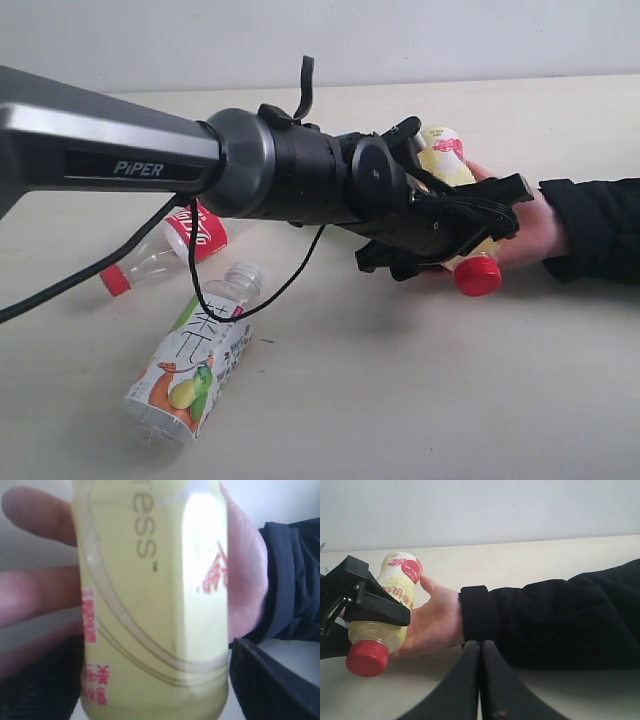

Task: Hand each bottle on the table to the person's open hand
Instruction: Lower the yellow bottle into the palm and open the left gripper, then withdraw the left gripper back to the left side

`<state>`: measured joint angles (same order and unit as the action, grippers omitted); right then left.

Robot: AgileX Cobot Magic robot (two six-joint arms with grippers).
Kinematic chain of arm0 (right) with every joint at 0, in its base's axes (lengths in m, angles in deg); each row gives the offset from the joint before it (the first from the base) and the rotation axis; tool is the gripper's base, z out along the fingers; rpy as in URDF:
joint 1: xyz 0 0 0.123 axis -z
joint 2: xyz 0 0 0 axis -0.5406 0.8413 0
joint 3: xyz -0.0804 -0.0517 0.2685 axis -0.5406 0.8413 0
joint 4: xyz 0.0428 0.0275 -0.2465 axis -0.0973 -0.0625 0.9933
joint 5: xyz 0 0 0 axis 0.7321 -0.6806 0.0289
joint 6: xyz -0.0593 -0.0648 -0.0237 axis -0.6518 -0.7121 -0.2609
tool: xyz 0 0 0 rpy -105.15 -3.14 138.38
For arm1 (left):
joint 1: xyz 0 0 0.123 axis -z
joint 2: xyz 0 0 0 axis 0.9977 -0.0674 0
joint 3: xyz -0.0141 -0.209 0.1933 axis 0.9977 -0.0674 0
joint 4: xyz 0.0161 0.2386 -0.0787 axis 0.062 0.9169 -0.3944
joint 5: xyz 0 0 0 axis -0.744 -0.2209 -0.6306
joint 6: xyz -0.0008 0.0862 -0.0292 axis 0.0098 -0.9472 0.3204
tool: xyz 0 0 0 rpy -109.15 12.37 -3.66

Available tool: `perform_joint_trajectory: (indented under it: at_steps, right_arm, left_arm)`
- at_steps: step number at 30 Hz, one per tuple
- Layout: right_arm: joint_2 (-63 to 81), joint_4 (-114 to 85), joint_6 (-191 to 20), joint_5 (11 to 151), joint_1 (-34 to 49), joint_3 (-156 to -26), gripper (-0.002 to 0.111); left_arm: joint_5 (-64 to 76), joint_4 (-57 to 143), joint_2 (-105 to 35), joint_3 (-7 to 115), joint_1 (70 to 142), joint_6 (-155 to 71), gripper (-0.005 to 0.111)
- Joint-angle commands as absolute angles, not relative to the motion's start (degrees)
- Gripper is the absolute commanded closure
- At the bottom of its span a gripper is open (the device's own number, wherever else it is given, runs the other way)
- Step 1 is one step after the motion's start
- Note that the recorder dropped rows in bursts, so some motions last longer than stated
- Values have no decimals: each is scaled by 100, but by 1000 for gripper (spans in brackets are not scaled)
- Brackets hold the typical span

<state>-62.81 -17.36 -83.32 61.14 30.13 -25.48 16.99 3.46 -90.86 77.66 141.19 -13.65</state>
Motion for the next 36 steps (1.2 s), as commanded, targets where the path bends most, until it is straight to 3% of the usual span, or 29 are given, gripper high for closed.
perform_joint_trajectory:
  at_steps: [1, 30, 33, 36]
  right_arm:
    - [-6262, -1745, -8336, 6154, 3006, -2574, 108]
    - [-6262, -1751, -8347, 6154, 3006, -2574, 108]
    - [-6262, -1751, -8347, 6154, 3006, -2574, 108]
    - [-6262, -1730, -8347, 6154, 3006, -2574, 108]
  left_arm:
    - [1801, 423, -9010, 7778, 14089, -1427, 30]
    - [3679, 780, -7600, 7778, 13465, -2793, 33]
    - [3836, 890, -7289, 7778, 13360, -3048, 51]
    - [4036, 1179, -6953, 7778, 13255, -3048, 86]
